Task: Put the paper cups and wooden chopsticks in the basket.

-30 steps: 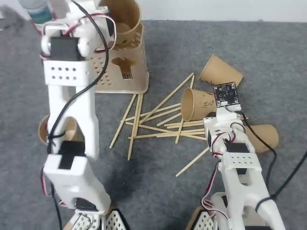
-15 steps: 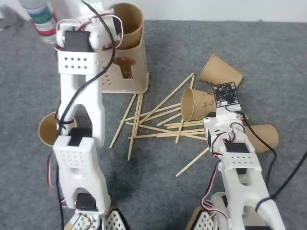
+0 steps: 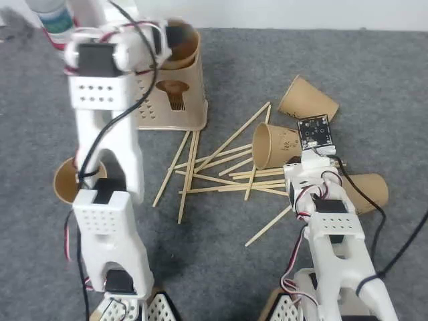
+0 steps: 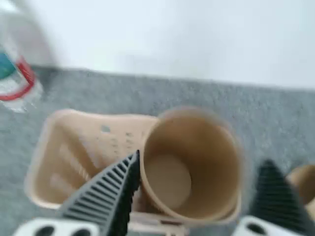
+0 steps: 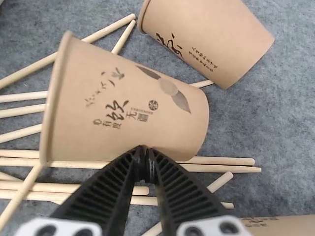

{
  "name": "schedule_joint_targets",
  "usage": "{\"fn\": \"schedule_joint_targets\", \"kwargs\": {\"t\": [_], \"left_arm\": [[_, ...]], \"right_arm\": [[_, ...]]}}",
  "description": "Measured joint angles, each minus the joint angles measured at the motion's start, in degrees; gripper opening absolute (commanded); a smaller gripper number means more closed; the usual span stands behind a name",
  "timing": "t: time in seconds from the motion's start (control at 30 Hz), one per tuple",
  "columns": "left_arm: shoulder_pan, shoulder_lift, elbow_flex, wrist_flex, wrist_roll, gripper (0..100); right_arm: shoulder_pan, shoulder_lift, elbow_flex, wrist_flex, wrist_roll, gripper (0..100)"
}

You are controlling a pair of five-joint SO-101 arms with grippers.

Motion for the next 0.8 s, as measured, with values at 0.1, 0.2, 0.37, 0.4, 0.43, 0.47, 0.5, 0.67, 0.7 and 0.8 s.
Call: {"fn": "schedule_joint_targets", "kwargs": {"t": [0.1,0.2,0.37,0.4,0.43,0.47,0.5,0.67,0.7,0.8], "left_arm": [[-2.3,0.0,-2.7,0.0,-0.5,39],[-5.1,0.3,-3.3,0.0,-0.6,39],[-10.2,0.5,-0.9,-1.1,-0.6,39],[-11.6,0.5,0.2,-1.6,-0.6,39],[-13.1,0.5,1.4,-2.3,-0.6,39],[-14.4,0.5,2.8,-3.1,-0.6,39],[-15.6,0.5,4.1,-3.8,-1.0,39],[-16.4,0.6,9.3,-5.4,-5.9,39],[-16.4,0.6,9.8,-5.7,-6.6,39],[-16.4,0.6,11.3,-7.3,-8.3,39]], "right_arm": [[0.1,0.0,0.0,0.0,0.0,0.9],[0.0,0.0,0.0,0.0,0.0,0.9],[0.1,0.0,0.0,0.0,0.0,0.9],[0.1,0.0,0.0,0.0,0.0,0.9],[0.0,0.0,0.0,0.0,0.0,0.9],[0.0,0.0,0.0,0.0,0.0,0.9],[0.0,0.0,0.0,0.0,0.0,0.9],[0.0,0.0,0.0,0.0,0.0,0.9],[0.0,0.0,0.0,0.0,0.0,0.9],[0.2,0.0,0.0,0.0,0.0,0.9]]}}
